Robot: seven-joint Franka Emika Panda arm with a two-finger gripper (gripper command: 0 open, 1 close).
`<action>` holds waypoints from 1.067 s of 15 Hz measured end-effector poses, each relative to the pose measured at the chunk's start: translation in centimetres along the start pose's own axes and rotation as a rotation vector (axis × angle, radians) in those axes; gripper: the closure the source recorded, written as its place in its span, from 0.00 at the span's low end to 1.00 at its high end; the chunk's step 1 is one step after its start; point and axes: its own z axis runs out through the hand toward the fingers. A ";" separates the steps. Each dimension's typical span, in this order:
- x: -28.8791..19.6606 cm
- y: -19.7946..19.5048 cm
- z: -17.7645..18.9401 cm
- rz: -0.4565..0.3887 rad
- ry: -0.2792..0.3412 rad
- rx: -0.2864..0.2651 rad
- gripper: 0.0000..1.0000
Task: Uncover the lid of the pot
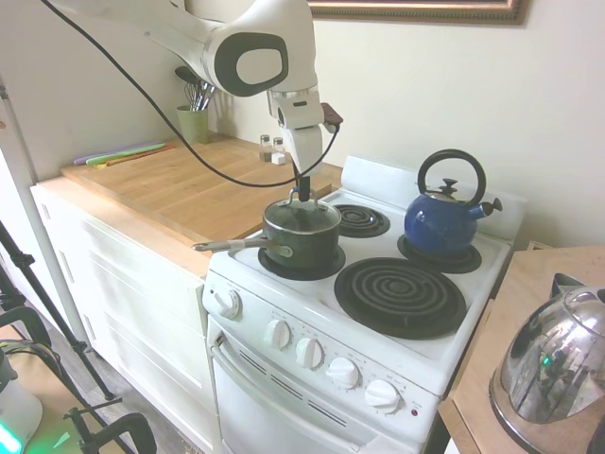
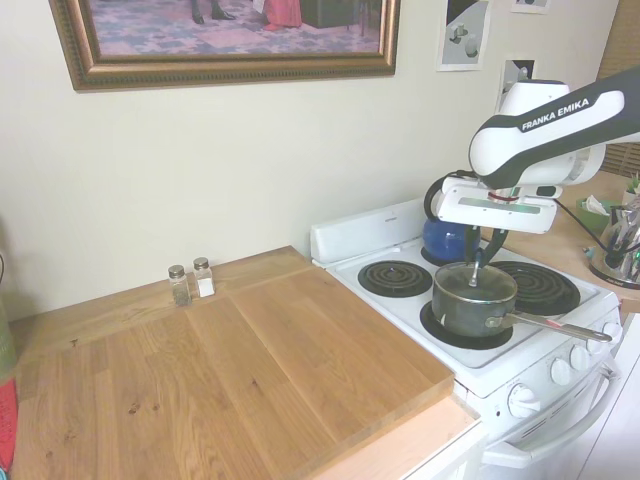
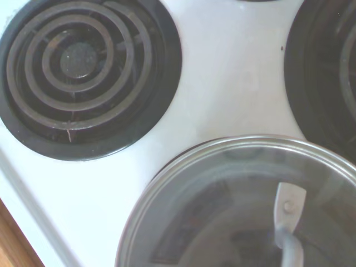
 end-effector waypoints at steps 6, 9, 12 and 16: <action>0.2 -0.1 -0.1 -0.001 0.009 -0.002 1.00; 0.4 -0.1 -0.5 0.002 0.012 0.003 1.00; -0.7 -0.7 -3.8 -0.003 0.058 0.028 1.00; -10.0 -3.4 -8.7 -0.077 0.155 0.075 1.00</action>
